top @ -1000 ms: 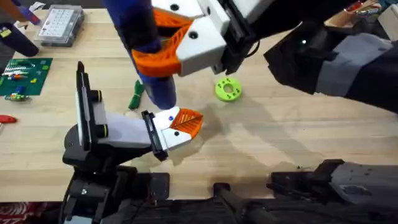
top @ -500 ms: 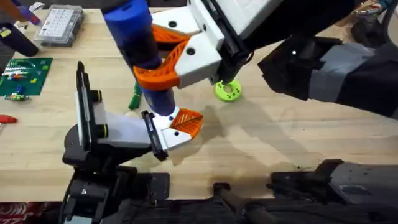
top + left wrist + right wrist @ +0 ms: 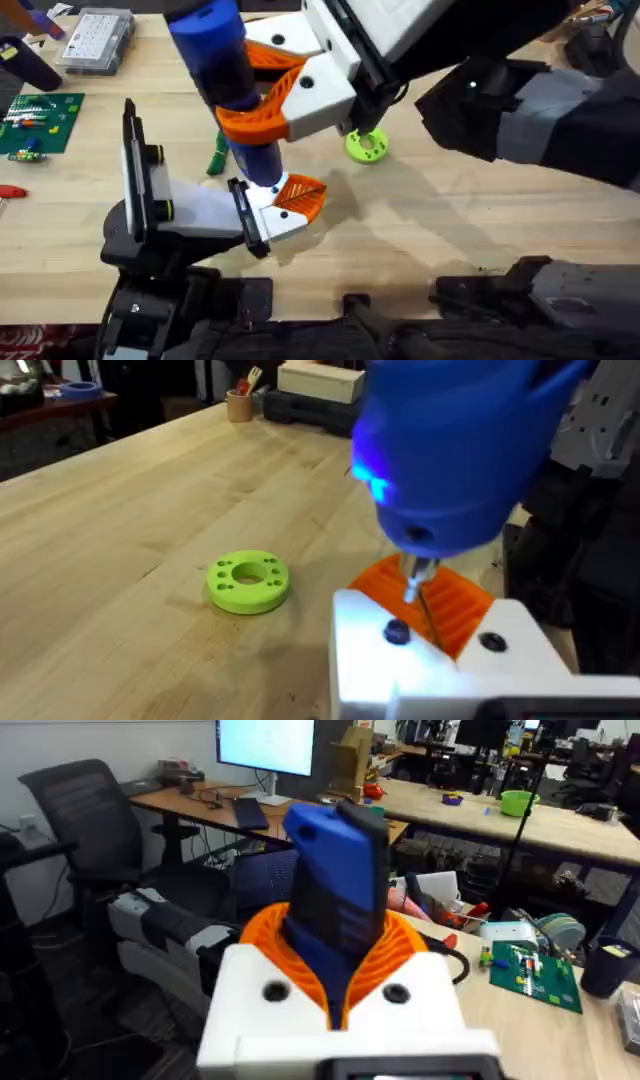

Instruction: Pick up the gripper from the table and insert it into the empty holder that is missing its gripper. Then pick up a screw, insert it into the mounting hole, and use the screwdriver to tighten it. Finally, clean up the table by picking up the vegetable and placing it into the bucket.

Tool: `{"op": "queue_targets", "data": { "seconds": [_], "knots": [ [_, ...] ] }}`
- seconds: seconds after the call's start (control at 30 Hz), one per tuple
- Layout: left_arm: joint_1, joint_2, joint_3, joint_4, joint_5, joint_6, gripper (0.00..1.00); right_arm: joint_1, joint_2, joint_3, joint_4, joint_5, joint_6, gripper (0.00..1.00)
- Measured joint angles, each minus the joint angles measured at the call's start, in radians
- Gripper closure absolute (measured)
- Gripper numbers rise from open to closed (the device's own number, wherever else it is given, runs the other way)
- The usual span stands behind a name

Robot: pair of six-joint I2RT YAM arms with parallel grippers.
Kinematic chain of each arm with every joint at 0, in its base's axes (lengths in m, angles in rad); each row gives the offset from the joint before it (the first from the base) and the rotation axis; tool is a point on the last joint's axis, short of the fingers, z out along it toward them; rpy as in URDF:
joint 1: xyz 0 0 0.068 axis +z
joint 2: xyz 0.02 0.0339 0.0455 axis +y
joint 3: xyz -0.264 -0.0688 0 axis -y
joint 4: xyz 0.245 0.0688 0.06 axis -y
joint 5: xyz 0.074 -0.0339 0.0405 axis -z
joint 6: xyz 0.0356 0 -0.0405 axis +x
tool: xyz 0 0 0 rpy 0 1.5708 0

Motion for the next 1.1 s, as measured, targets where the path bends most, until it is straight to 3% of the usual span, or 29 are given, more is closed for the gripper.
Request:
{"op": "queue_targets", "data": {
  "seconds": [1.1],
  "knots": [
    [0.0,0.0,0.0,0.0,0.0,0.0,0.99,0.0,0.0,-0.045,0.011,0.011,0.0,0.955]
  ]
}}
